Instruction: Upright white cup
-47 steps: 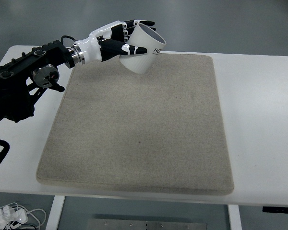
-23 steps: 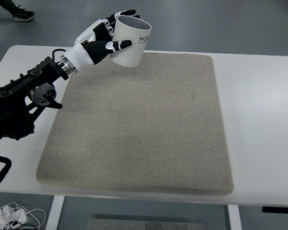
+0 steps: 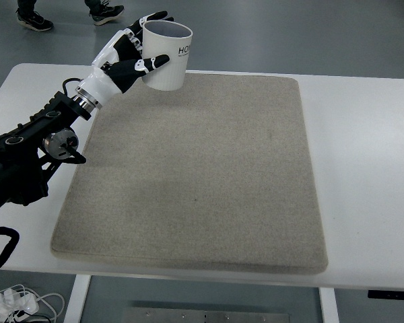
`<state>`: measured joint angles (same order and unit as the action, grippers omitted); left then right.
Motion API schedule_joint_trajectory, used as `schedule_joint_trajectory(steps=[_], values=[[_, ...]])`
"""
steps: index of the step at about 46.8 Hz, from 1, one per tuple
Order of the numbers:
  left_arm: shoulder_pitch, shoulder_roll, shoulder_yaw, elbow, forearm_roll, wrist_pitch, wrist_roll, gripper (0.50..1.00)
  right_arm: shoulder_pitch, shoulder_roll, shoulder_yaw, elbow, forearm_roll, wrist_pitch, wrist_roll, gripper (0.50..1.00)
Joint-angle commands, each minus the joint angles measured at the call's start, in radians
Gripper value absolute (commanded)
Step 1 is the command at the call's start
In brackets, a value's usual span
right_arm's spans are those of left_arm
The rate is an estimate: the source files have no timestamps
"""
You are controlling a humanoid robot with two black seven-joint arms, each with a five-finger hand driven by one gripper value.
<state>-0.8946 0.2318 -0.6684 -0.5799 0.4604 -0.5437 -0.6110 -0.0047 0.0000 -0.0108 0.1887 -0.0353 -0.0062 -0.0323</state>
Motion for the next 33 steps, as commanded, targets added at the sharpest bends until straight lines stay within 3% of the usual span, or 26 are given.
schedule_joint_trajectory(steps=[1,7,15,24,33], values=[[0.002,-0.008,-0.002,0.012,0.073,0.011,0.000,0.578,0.000,0.000,0.000,0.000,0.000,0.000,0.000,0.952],[0.026,-0.028,-0.002,0.028,0.187,0.040,0.000,0.578,0.000,0.000,0.000,0.000,0.000,0.000,0.000,0.952],[0.042,-0.037,0.000,0.031,0.211,0.090,0.000,0.585,0.000,0.000,0.000,0.000,0.000,0.000,0.000,0.952],[0.062,-0.054,0.001,0.031,0.250,0.097,0.000,0.587,0.000,0.000,0.000,0.000,0.000,0.000,0.000,0.952],[0.092,-0.062,0.001,0.029,0.317,0.129,0.000,0.628,0.000,0.000,0.000,0.000,0.000,0.000,0.000,0.952]])
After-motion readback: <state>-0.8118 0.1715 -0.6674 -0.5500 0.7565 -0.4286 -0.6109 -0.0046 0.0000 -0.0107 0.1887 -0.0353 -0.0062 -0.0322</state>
